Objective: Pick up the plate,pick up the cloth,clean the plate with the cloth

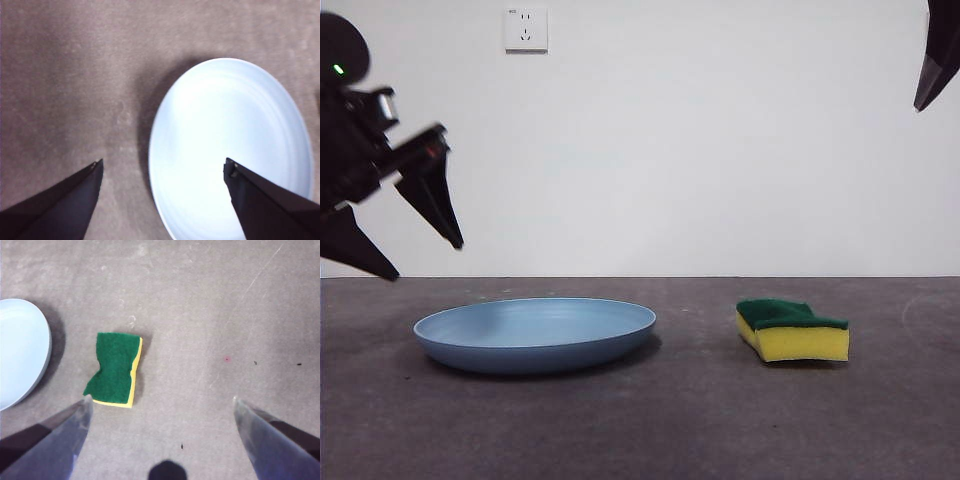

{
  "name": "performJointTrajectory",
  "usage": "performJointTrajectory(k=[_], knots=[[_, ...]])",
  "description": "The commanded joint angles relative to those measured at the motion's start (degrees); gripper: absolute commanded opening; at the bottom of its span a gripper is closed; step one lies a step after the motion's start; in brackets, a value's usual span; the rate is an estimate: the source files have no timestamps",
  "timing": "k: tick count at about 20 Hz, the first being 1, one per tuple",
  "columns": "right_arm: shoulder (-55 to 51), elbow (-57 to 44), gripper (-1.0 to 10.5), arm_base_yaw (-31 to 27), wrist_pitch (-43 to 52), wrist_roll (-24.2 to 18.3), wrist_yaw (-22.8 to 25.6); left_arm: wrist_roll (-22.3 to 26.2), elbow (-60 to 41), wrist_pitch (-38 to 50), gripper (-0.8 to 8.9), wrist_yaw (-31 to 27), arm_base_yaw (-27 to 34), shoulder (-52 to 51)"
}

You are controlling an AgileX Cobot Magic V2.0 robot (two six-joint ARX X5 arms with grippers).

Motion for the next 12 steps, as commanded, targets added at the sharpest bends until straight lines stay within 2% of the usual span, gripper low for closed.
performJointTrajectory(k=[1,5,8,12], knots=[[0.1,0.3,4.7,0.2,0.2,0.8,-0.1,-0.7,0.4,0.9,4.03,-0.4,-1.1,3.3],[0.1,0.3,4.7,0.2,0.2,0.8,-0.1,-0.6,0.4,2.8,3.97,-4.6,-3.3,6.7],[0.1,0.3,4.7,0.2,0.2,0.8,-0.1,-0.5,0.4,3.3,2.99,-4.8,-4.4,7.6],[0.1,0.3,4.7,0.2,0.2,0.8,-0.1,0.5,0.4,4.0,2.82,-4.8,-5.2,8.4]])
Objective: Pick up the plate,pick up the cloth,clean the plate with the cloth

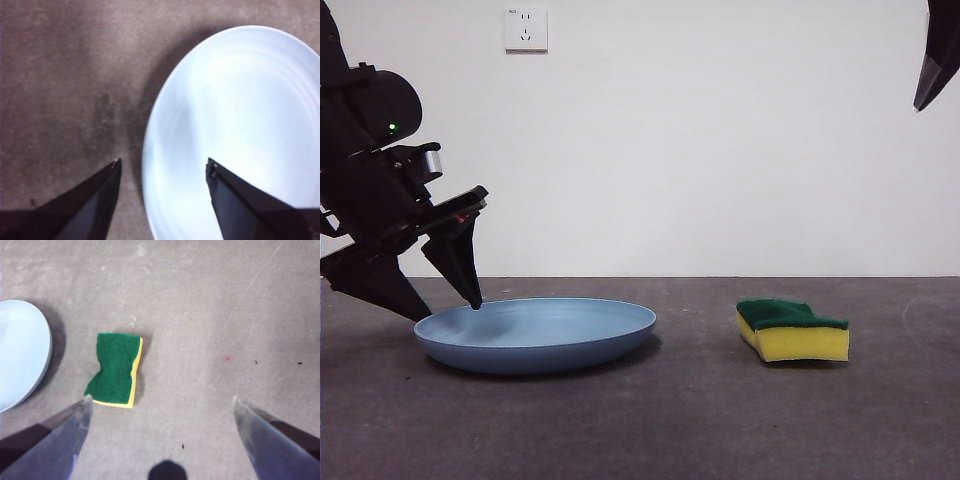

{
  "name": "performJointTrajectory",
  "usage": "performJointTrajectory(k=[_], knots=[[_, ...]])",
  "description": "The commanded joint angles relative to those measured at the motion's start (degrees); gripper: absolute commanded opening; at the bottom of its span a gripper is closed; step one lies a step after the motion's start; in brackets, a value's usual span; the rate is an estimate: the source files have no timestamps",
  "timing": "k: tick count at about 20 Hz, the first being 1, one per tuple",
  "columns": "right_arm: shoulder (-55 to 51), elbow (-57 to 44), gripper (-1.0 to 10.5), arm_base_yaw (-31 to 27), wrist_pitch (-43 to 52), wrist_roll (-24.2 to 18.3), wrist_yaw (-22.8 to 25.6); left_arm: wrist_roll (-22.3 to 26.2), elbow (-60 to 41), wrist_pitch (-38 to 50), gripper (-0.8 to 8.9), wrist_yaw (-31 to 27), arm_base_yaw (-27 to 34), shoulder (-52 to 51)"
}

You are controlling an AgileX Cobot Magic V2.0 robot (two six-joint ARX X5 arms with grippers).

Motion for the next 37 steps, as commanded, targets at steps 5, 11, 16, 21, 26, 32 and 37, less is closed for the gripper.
performJointTrajectory(k=[5,11,16,21,26,32,37], knots=[[0.1,0.3,4.7,0.2,0.2,0.4,-0.1,0.9,0.0,0.0,2.81,-0.1,-0.6,2.7],[0.1,0.3,4.7,0.6,0.2,0.4,-0.3,4.5,0.0,-1.1,-0.08,-1.5,-1.0,2.7],[1.6,0.7,4.7,4.4,1.9,0.1,-3.0,5.7,0.1,-1.2,-0.08,-2.8,-1.0,0.9],[10.7,2.6,4.7,12.7,3.9,0.2,-0.5,5.9,1.4,-4.0,-0.08,-2.7,-1.0,-8.4],[20.8,7.4,4.7,17.0,3.8,0.2,5.1,5.9,3.1,-7.6,-0.08,-2.9,-1.0,-17.7],[32.5,11.1,4.0,18.9,5.9,1.4,6.4,5.9,3.1,-11.2,-0.08,-2.8,-1.2,-28.6],[39.4,11.1,3.4,19.3,8.2,2.3,6.4,5.9,3.1,-13.2,-0.08,-2.8,-1.3,-30.8]])
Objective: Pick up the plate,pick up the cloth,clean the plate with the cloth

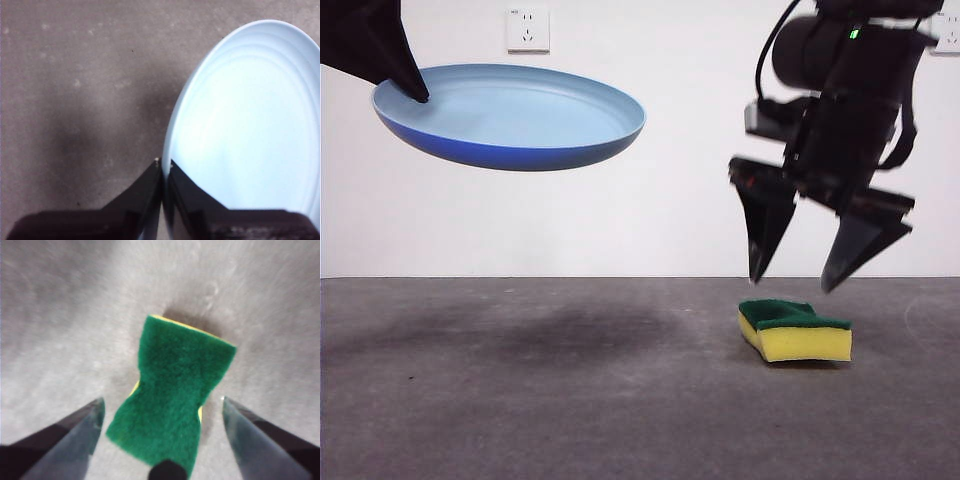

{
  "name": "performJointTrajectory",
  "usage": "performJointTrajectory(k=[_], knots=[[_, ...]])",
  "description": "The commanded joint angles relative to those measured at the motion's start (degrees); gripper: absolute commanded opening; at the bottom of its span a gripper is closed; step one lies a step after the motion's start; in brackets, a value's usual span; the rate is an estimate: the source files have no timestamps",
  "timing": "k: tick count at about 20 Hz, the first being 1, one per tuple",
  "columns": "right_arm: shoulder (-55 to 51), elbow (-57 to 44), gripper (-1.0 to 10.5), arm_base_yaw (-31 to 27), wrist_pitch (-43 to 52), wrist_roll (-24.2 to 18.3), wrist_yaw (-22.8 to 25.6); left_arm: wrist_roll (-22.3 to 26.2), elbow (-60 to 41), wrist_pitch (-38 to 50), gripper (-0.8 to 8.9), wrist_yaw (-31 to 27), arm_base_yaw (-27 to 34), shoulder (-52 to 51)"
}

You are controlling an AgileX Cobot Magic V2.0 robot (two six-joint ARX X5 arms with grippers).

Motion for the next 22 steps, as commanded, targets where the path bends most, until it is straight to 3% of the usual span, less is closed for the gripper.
performJointTrajectory(k=[1,3,9,14,17,22], knots=[[3.3,-0.1,3.4,0.5,0.5,0.7,0.2,0.7,0.1,-0.5,-0.08,0.1,-0.2,0.1],[5.5,-0.1,3.1,0.7,1.0,0.7,0.1,0.7,0.1,-0.5,-0.08,0.1,-0.2,0.1],[7.3,-0.1,-0.2,1.7,0.9,0.7,2.2,1.4,0.1,-0.5,-0.08,-0.5,-0.2,0.1],[6.8,-0.1,-0.2,1.9,-0.9,0.7,3.1,4.0,0.0,-3.0,-0.08,-7.4,-0.2,3.2],[2.8,-0.1,-0.2,3.0,-0.9,1.0,2.7,5.1,0.0,-4.7,-0.08,-7.4,-0.6,8.3],[-8.2,-0.1,-0.2,8.3,-0.6,2.1,2.6,2.8,0.0,-3.0,-0.08,-7.2,-4.9,15.7]])
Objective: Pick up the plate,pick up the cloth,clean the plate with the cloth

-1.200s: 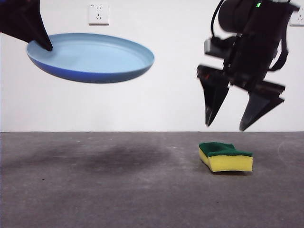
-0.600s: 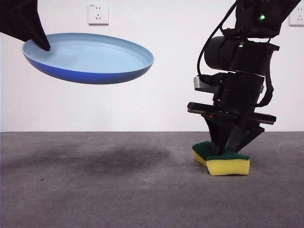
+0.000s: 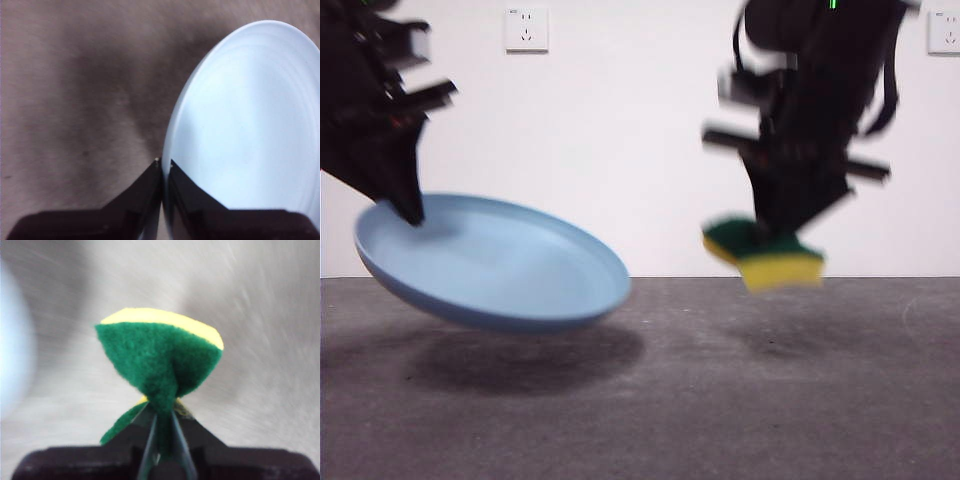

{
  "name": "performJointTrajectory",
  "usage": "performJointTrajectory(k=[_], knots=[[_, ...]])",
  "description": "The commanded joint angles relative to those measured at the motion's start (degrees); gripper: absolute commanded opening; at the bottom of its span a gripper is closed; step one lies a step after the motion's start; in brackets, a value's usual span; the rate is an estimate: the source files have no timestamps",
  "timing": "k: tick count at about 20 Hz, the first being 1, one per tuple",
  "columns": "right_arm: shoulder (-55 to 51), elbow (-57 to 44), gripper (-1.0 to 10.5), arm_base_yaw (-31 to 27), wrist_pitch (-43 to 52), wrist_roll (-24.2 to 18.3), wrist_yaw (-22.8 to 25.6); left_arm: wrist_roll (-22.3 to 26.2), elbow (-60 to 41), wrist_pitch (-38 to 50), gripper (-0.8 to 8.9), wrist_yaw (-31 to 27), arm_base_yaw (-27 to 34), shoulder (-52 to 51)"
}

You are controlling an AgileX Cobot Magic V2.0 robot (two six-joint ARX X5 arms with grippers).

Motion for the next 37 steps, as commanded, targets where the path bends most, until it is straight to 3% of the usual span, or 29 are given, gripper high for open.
performJointTrajectory(k=[1,9,15,19,24,26,31,34,37], knots=[[-3.0,-0.3,-0.2,2.8,0.7,1.6,-0.1,-2.3,0.0,2.2,-0.08,0.4,-2.8,1.6],[-1.0,-0.3,-0.2,13.0,7.8,4.2,0.0,-6.8,0.0,6.6,-0.08,4.2,-14.0,1.6],[3.8,-0.3,-0.2,21.4,7.5,4.8,-0.1,-8.8,0.0,10.1,-0.08,4.9,-14.7,1.6],[3.9,-0.3,-0.2,24.1,-1.7,3.2,1.3,-8.7,0.0,10.0,-0.08,5.1,-13.7,1.6],[3.4,-0.3,-0.2,20.4,-10.9,-0.2,20.7,-8.7,0.0,8.6,-0.08,10.1,-12.8,1.5],[3.2,-0.3,-0.2,17.1,-9.0,-0.6,23.0,-8.6,0.0,8.0,-0.08,11.8,-12.9,1.5],[3.1,-0.3,-0.2,11.2,2.2,-0.3,21.0,-8.6,0.0,7.2,-0.08,16.1,-13.3,1.5],[3.1,-0.3,-0.2,10.9,8.4,1.4,11.6,-8.6,0.0,7.9,-0.08,16.9,-13.4,1.5],[3.2,-0.3,-0.2,11.7,13.2,5.7,2.8,-8.7,0.0,9.7,-0.08,16.9,-13.6,1.5]])
